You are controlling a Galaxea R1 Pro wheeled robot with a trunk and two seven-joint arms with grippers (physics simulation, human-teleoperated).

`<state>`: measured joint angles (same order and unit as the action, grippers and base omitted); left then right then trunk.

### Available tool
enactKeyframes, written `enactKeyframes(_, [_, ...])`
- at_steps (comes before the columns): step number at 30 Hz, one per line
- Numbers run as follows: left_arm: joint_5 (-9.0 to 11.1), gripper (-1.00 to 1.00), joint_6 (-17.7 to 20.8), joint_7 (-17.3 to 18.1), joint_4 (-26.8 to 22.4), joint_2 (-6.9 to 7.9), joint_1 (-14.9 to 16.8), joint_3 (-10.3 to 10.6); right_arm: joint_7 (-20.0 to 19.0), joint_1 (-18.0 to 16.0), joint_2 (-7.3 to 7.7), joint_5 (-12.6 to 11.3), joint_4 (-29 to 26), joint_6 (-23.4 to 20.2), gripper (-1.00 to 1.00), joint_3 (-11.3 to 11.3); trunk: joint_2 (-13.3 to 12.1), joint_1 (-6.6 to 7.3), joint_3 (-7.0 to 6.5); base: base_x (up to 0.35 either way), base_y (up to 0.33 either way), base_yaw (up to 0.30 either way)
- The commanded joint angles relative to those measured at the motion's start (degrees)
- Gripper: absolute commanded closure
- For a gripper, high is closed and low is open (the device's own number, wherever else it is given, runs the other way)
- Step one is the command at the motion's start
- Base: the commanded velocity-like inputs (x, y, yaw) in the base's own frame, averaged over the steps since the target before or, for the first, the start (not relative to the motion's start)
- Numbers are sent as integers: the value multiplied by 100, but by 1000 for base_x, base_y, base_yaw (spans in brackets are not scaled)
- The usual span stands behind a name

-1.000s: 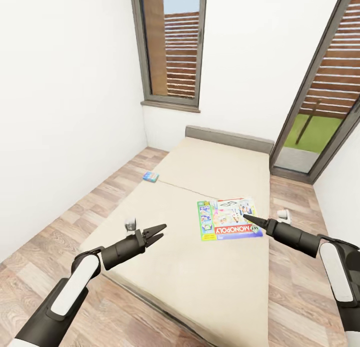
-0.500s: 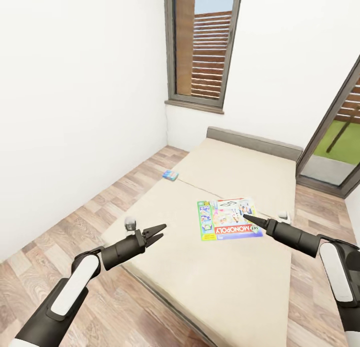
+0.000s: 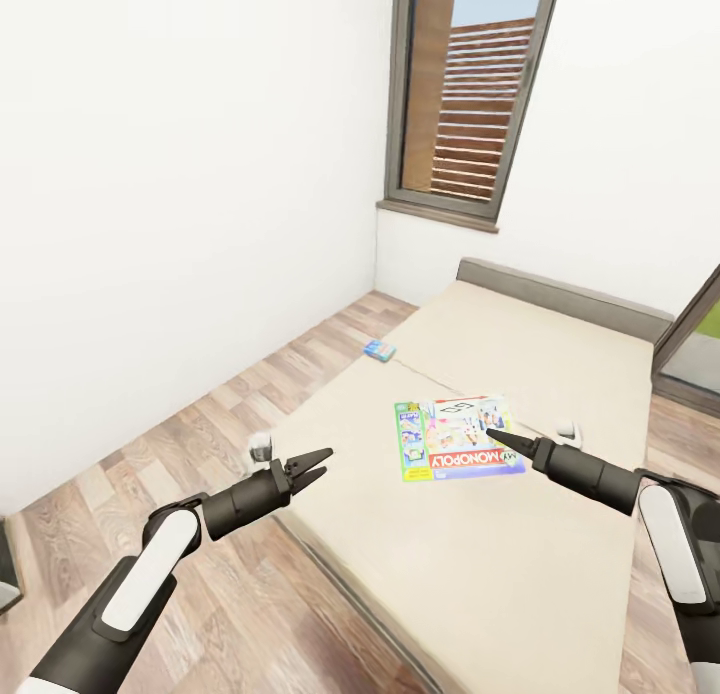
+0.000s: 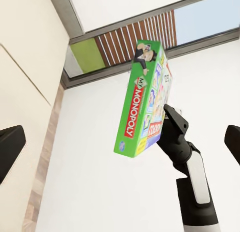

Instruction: Put all the toys in the child's room - the three board games (two on the bed and one on the table), the two jigsaw puzzles on the table, and the tennis ball on the table - inside the toy box on the table in the child's room.

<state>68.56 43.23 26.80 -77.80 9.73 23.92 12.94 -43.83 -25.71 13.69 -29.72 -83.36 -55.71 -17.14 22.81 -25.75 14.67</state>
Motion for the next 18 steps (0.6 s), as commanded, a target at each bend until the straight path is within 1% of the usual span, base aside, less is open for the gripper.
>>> enactKeyframes(1, [25,-100,22,1,2,3,7,7,-20,-4,0,-33,-3,-45,100,-9,11,-3,10,0,0,285])
enactKeyframes(18, [25,-100,27,1,2,3,7,10,-18,-4,2,-27,-4,-45,100,-9,11,-3,10,0,0,285])
